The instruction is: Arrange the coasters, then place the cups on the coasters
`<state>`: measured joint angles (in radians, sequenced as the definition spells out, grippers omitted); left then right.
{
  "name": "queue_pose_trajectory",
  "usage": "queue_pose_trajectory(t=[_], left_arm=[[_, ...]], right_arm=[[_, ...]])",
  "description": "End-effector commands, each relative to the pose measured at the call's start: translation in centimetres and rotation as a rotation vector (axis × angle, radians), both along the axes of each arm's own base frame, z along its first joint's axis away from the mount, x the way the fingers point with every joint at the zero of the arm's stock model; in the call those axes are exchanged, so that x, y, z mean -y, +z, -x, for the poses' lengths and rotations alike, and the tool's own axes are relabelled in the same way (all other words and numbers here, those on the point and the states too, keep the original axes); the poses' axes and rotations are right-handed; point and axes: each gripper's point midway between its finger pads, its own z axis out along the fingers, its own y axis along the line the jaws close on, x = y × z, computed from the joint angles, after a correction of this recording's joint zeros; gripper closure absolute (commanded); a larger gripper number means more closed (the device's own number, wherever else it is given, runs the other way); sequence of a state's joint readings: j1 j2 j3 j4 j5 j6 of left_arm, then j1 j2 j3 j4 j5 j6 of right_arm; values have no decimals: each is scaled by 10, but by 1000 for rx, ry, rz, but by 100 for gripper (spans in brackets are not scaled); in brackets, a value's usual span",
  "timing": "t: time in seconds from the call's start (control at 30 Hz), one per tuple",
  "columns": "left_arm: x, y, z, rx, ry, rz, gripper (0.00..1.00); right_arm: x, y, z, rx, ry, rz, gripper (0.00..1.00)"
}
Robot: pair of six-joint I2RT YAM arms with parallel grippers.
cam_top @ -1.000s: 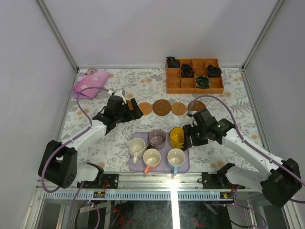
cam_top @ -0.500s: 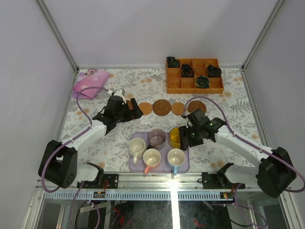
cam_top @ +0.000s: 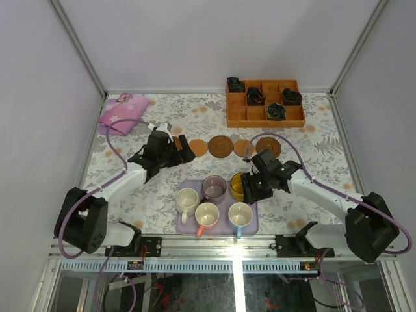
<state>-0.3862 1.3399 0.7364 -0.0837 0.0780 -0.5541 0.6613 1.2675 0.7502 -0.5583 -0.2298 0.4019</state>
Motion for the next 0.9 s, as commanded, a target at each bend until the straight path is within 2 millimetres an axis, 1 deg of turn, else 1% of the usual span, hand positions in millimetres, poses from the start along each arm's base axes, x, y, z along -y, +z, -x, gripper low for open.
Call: queue_pose_trajectory(t=[0.0,0.03,0.1,0.2,0.3,0.43,0.5,0.6,0.87], left_arm=[[4,9,-11,39,12,16,0],[5,8,-11,35,12,16,0],[5,8,-11,33,11,18,0],[5,9,-13,36,13,19,0],[6,9,-13,35,14,20,0],[5,8,-13,31,19,21,0],[5,8,-13,32,21,22,0],[5,8,-14,39,26,23,0],[6,11,-19,52,34,26,0]], right_arm=[[-9,3,-5,33,26,-30,46],[-10,3,-6,33,26,-30,48],[-10,2,-6,35,30,-30,55],[-11,2,-7,36,37,-28,69],[-9,2,-6,39,44,-18,79],[-4,4,-9,56,46,6,88],[-3,7,-12,77,45,15,99],[-2,17,-20,132,32,16,100],[2,56,-51,308,-42,19,100]])
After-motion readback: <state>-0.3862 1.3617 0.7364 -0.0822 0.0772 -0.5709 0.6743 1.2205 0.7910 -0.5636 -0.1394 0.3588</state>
